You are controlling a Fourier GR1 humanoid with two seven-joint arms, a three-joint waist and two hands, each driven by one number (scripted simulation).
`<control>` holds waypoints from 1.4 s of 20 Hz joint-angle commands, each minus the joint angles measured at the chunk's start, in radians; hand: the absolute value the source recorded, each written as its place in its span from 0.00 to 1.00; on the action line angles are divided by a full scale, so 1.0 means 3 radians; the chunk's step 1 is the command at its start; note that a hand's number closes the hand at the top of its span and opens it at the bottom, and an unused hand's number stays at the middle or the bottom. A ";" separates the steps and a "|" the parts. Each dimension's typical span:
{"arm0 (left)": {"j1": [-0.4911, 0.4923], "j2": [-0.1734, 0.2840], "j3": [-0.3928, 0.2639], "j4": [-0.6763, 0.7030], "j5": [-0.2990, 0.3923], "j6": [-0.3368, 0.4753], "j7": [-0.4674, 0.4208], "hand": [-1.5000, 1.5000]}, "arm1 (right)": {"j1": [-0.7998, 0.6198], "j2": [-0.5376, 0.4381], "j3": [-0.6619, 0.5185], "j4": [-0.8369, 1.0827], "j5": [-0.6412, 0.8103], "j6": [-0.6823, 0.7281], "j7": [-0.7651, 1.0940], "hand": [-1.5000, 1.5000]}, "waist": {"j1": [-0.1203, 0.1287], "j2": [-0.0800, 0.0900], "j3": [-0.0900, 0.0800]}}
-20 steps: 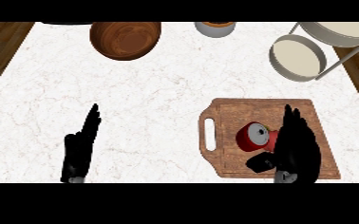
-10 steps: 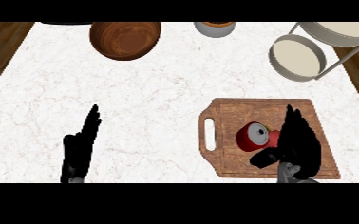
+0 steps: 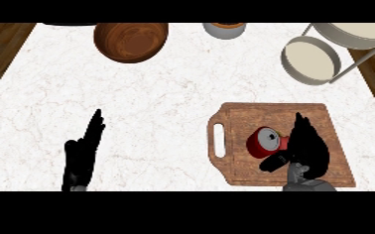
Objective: Pick the bell pepper from the cutting board and place it in the tiered basket
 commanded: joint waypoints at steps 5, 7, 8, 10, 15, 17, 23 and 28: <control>-0.0230 -0.0043 0.0199 0.0120 -0.0052 -0.0072 0.0088 0.50 | 0.0056 0.0009 0.0010 0.0327 0.0009 -0.0380 -0.0039 1.00 | -0.0008 0.0001 0.0000; 0.0083 -0.0139 0.0094 0.0019 -0.0133 -0.0041 -0.0046 0.50 | 0.0260 -0.0036 0.0061 -0.0078 0.0046 -0.0153 -0.0051 1.00 | -0.0009 -0.0002 0.0000; -0.0117 -0.0192 0.0142 0.0334 -0.0112 -0.0087 -0.0185 0.50 | 0.0035 -0.0098 -0.0062 0.0314 -0.0005 -0.0194 -0.0224 1.00 | -0.0008 0.0001 0.0000; 0.0129 -0.0200 0.0025 -0.0066 -0.0248 0.0007 0.0019 0.50 | 0.0282 -0.0046 0.0101 0.0067 0.0048 -0.0299 -0.0267 1.00 | -0.0006 -0.0002 0.0000; -0.0242 -0.0233 0.0172 0.0308 -0.0185 -0.0021 -0.0079 0.50 | -0.0196 -0.0267 0.0004 0.0755 0.0263 -0.0516 -0.0582 1.00 | 0.0002 0.0006 0.0000; -0.0006 -0.0081 0.0224 0.0065 -0.0114 -0.0198 -0.0110 0.50 | -0.0148 -0.0165 0.0048 0.0713 0.0367 -0.0471 -0.0342 1.00 | 0.0005 0.0000 0.0000; -0.0178 -0.0271 0.0076 0.0139 -0.0264 -0.0006 0.0046 0.50 | -0.0330 -0.0424 -0.0854 0.0818 -0.0111 -0.0240 -0.0031 1.00 | -0.0009 0.0005 0.0002; -0.0173 -0.0231 0.0194 0.0185 -0.0197 -0.0043 0.0030 0.50 | -0.0294 -0.0309 -0.0829 0.0082 0.0011 -0.0365 0.0229 1.00 | -0.0048 -0.0011 -0.0003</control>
